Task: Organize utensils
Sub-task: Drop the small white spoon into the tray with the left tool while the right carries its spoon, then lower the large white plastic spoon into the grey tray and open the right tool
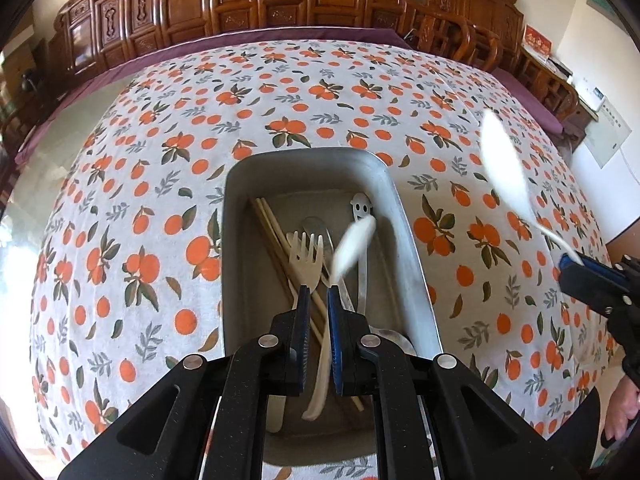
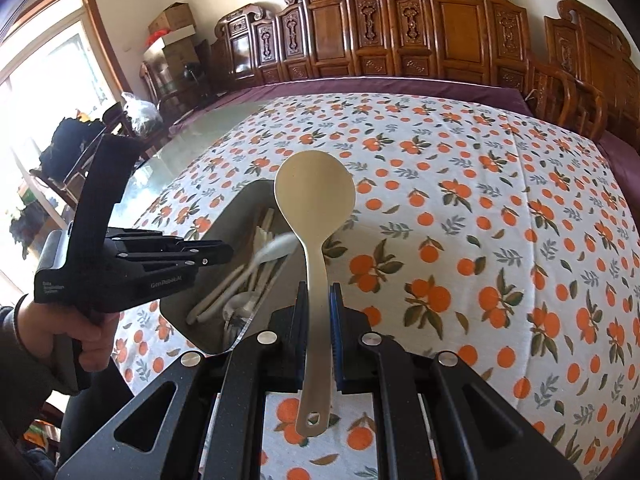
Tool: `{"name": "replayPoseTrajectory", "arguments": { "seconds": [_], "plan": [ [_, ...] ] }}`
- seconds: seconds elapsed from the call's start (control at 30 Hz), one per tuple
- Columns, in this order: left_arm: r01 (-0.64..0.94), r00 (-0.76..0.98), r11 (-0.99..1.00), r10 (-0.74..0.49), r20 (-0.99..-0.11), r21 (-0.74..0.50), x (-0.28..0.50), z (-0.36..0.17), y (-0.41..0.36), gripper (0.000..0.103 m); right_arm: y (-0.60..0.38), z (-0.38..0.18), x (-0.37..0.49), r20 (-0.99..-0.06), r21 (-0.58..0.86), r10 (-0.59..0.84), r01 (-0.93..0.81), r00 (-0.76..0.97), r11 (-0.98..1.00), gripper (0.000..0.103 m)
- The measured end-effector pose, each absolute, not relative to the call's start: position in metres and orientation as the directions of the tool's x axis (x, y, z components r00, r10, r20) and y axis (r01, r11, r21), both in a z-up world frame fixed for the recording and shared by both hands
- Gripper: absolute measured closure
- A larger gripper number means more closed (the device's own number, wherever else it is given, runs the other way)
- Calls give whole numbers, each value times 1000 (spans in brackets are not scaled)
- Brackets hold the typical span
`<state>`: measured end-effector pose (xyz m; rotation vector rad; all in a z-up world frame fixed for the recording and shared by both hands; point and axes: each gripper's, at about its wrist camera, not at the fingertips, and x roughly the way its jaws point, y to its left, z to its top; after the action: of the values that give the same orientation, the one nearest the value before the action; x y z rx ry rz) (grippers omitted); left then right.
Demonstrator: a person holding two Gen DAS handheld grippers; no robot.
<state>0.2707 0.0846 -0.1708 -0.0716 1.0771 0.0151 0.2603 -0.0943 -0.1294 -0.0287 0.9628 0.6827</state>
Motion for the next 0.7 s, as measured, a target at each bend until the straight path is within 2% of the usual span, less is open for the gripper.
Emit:
{"name": "replayPoseTrajectory", "arguments": {
  "seconds": [0.1, 0.43, 0.7],
  "plan": [
    [-51, 496, 997, -21, -868, -54, 262, -162, 88, 88, -81, -132, 262, -766, 277, 530, -558, 363, 783, 91],
    [-63, 546, 997, -9, -838, -52, 237, -135, 109, 87, -28, -146, 270, -782, 325, 552, -565, 291, 759, 91],
    [-84, 564, 995, 6, -826, -50, 225, -124, 126, 85, 14, -168, 279, -828, 304, 504, -559, 245, 771, 91]
  ]
}}
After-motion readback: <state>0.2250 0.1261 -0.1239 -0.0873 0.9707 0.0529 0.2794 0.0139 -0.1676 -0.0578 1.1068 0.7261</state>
